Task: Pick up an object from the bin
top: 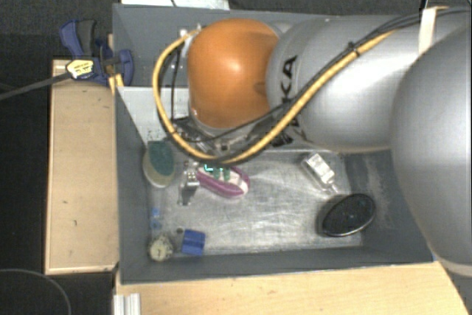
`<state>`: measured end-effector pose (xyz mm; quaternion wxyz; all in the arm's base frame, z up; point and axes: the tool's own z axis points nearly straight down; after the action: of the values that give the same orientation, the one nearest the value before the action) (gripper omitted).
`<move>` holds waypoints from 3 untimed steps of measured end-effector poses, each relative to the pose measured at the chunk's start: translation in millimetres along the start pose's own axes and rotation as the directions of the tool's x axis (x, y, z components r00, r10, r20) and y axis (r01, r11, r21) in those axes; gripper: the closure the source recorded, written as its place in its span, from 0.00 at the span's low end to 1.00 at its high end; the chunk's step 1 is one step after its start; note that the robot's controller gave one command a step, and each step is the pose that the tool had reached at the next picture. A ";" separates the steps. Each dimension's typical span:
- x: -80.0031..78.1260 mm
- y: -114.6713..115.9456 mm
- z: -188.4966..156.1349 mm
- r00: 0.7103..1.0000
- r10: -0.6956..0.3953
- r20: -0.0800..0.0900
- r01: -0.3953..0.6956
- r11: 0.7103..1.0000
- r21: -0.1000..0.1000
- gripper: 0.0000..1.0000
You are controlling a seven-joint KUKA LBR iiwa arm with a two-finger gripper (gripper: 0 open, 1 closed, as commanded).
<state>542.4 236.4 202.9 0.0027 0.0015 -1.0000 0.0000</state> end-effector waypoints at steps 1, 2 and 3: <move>-26.3 -78.8 109.8 0.999 -0.042 0.027 0.043 0.999 -0.007 0.00; -46.2 -106.1 101.4 0.972 0.236 0.008 -0.236 0.972 -0.003 0.00; -47.3 -121.2 98.6 0.887 0.461 0.008 -0.461 0.887 -0.005 0.00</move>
Offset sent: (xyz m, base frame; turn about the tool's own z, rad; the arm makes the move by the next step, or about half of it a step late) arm 0.0224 -0.0913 -0.1329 -0.0418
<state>589.5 115.3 104.1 -0.0018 -0.2359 -0.9718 -0.0007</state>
